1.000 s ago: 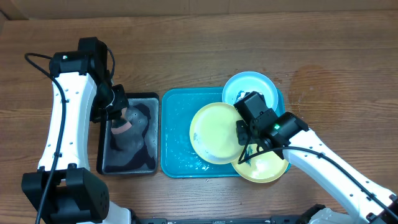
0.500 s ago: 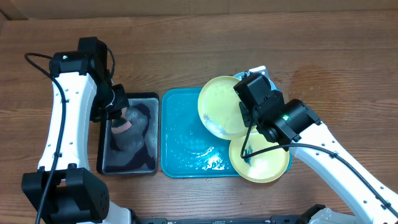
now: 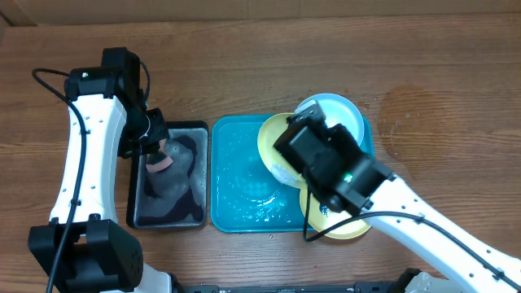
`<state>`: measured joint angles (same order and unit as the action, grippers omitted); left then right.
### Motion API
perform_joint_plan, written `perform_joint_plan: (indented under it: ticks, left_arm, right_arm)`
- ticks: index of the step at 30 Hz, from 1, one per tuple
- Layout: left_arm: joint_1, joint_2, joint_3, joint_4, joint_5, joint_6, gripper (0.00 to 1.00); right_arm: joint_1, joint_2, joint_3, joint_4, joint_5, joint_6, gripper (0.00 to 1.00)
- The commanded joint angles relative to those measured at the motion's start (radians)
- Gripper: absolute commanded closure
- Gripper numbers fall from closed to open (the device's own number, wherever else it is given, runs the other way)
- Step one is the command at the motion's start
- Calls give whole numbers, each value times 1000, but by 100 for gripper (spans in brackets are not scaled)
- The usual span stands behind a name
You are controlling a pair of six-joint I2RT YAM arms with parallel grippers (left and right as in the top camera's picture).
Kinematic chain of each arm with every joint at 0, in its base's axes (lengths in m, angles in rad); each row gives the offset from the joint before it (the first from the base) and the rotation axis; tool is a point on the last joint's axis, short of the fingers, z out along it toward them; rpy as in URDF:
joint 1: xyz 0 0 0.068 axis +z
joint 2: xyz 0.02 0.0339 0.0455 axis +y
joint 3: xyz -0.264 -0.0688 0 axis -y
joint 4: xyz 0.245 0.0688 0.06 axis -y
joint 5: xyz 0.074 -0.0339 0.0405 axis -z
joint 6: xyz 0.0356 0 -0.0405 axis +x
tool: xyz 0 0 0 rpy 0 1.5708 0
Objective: Clean dirty plates on tray and stack at the side
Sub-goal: 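Lift the cleaned yellow plate by its rim with right gripper, then carry the yellow plate right and set it on the table beside the tray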
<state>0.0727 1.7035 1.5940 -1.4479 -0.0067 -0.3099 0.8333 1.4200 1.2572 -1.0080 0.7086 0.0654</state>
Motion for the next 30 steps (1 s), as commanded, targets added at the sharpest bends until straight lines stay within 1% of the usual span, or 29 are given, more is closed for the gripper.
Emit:
perform_joint_plan:
  ticks: [1, 5, 9, 14, 17, 19, 21, 24, 30]
  left_arm:
    - [-1, -13, 10, 10, 42, 34, 96]
    - [-1, -13, 10, 16, 51, 42, 96]
    - [-1, -13, 10, 18, 51, 42, 96]
    - [-1, -13, 10, 20, 51, 42, 96]
    - [-1, -13, 10, 20, 51, 42, 96]
    - [-1, -13, 10, 20, 51, 42, 96]
    - [-1, -13, 10, 20, 51, 42, 96]
    - [-1, -13, 10, 20, 51, 42, 96]
    - [-1, -13, 10, 20, 52, 42, 96]
  right_arm:
    - [70, 56, 37, 8, 194, -7, 96]
    - [132, 128, 63, 7, 330, -14, 96]
    - [209, 169, 84, 9, 521, -23, 96]
    - [320, 175, 85, 54, 689, -102, 96]
    - [359, 175, 85, 106, 760, -167, 96]
    - [370, 175, 85, 156, 796, -222, 96]
    - [372, 175, 85, 241, 838, -310, 96]
    - [372, 175, 85, 309, 855, -378, 96]
    - [372, 175, 85, 327, 845, -383, 96]
